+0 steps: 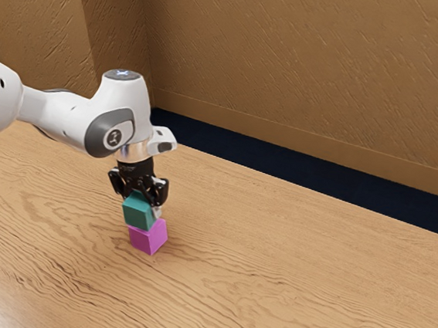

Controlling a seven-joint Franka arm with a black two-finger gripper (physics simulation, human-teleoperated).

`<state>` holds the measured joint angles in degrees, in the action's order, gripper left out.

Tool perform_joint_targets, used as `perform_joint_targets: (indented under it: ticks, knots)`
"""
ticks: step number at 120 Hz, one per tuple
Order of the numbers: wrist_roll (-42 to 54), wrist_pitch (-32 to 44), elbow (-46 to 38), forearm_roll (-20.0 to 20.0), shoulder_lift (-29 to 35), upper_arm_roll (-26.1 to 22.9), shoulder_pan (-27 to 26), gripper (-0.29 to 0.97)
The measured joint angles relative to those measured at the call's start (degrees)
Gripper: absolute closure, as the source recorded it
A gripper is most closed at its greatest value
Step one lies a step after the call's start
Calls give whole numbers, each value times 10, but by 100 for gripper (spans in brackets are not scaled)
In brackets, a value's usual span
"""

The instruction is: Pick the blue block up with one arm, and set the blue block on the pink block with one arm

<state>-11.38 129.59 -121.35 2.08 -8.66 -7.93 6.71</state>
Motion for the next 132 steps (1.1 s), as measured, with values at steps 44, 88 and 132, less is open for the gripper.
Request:
perform_joint_targets:
  ticks: [44,88,132]
  knots:
    - [33,6,-17,-4,13,1,12,35]
    - [48,18,-16,-6,10,1,11,35]
    - [55,30,-9,-3,-3,1,12,35]
